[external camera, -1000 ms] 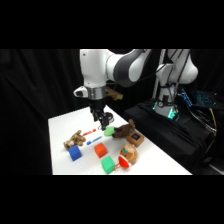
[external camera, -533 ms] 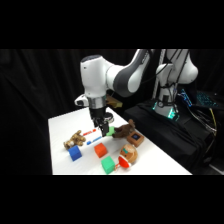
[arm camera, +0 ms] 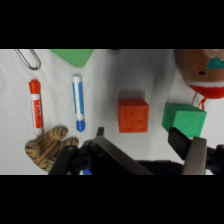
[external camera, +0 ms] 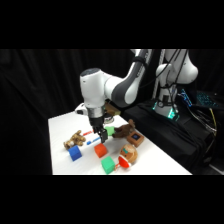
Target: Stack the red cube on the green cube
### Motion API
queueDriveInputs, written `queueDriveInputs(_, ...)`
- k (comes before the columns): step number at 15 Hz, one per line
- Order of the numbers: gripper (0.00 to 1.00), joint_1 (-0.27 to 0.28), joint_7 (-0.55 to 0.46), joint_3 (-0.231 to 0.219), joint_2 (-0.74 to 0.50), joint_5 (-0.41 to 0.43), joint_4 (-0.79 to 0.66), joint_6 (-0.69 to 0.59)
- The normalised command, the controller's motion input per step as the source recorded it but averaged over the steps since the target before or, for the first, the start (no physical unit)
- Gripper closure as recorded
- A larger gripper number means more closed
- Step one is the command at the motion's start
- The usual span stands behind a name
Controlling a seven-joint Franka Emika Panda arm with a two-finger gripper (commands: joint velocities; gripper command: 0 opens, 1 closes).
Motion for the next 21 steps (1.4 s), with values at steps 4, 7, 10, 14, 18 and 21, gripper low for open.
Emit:
queueDriveInputs(4,0.00,0.052,0.09,-0.072,0.20,-0.093,0.22,0.10)
queueDriveInputs(7,0.00,0.049,0.08,-0.070,0.19,-0.087,0.22,0.07)
queueDriveInputs(10,0.00,0.031,0.05,-0.045,0.19,-0.056,0.21,0.05)
queueDriveInputs(14,0.00,0.040,0.04,-0.017,0.13,-0.040,0.14,0.04)
queueDriveInputs(18,0.00,0.048,0.04,-0.002,0.08,-0.027,0.11,0.03)
queueDriveInputs(21,0.00,0.038,0.04,-0.005,0.08,-0.024,0.13,0.04)
